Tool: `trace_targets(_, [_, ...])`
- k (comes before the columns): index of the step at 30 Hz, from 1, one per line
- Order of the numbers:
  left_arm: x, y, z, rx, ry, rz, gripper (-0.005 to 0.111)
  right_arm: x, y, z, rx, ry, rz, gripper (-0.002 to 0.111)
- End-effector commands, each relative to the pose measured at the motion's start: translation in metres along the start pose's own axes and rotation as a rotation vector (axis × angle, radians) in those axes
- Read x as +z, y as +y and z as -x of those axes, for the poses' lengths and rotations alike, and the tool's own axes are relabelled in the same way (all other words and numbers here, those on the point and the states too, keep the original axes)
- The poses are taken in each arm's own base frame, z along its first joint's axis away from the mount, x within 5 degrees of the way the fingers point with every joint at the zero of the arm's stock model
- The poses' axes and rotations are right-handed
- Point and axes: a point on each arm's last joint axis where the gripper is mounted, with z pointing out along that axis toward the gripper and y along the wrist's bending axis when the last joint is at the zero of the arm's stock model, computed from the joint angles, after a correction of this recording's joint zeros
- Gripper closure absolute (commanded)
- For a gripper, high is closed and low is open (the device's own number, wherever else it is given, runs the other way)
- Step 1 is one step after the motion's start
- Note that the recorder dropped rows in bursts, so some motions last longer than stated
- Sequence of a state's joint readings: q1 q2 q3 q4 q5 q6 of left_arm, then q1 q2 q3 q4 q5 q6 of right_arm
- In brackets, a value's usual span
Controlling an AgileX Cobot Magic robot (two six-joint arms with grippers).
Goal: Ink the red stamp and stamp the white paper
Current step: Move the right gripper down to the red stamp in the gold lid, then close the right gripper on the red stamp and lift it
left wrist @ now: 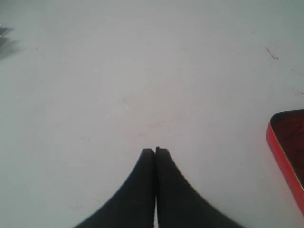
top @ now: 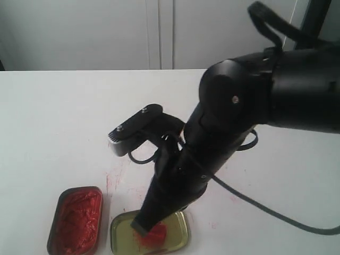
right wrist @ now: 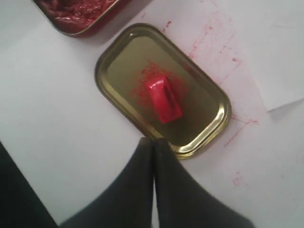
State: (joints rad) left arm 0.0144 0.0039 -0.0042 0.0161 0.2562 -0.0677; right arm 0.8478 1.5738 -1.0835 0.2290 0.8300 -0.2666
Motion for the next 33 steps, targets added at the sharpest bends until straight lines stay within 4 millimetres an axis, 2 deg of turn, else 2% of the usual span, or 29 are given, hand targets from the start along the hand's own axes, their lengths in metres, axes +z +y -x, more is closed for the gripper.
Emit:
trace_targets(1, [0.000, 0.000, -0.001, -0.003, 0.000, 0.001, 0.107, 0.017, 0.008, 0.014, -0.129, 0.053, -0.033, 0.108])
trace_targets(4, [0.000, 0.000, -0.001, -0.003, 0.000, 0.001, 0.107, 0.023, 0.011, 0.017, -0.179, 0.069, -0.034, 0.108])
trace_targets(8, [0.000, 0.000, -0.001, -0.003, 0.000, 0.001, 0.107, 0.033, 0.019, 0.018, -0.363, 0.091, -0.020, 0.108])
trace_targets(13, [0.000, 0.000, -0.001, -0.003, 0.000, 0.001, 0.107, 0.043, 0.013, 0.020, -0.512, 0.096, -0.066, 0.108])
trace_targets(15, [0.000, 0.000, -0.001, -0.003, 0.000, 0.001, 0.107, 0.044, 0.013, 0.022, -0.568, 0.082, -0.064, 0.105])
trace_targets(17, [0.000, 0.000, -0.001, -0.003, 0.000, 0.001, 0.107, 0.045, 0.014, 0.022, -0.631, 0.079, -0.061, 0.097])
trace_targets(23, [0.000, 0.000, -0.001, -0.003, 0.000, 0.001, 0.107, 0.045, 0.014, 0.022, -0.646, 0.081, -0.059, 0.074])
trace_targets(28, [0.000, 0.000, -0.001, -0.003, 0.000, 0.001, 0.107, 0.045, 0.013, 0.023, -0.608, 0.061, -0.071, 0.074])
trace_targets(33, [0.000, 0.000, -0.001, -0.003, 0.000, 0.001, 0.107, 0.058, 0.011, 0.022, -0.578, 0.088, -0.067, 0.074])
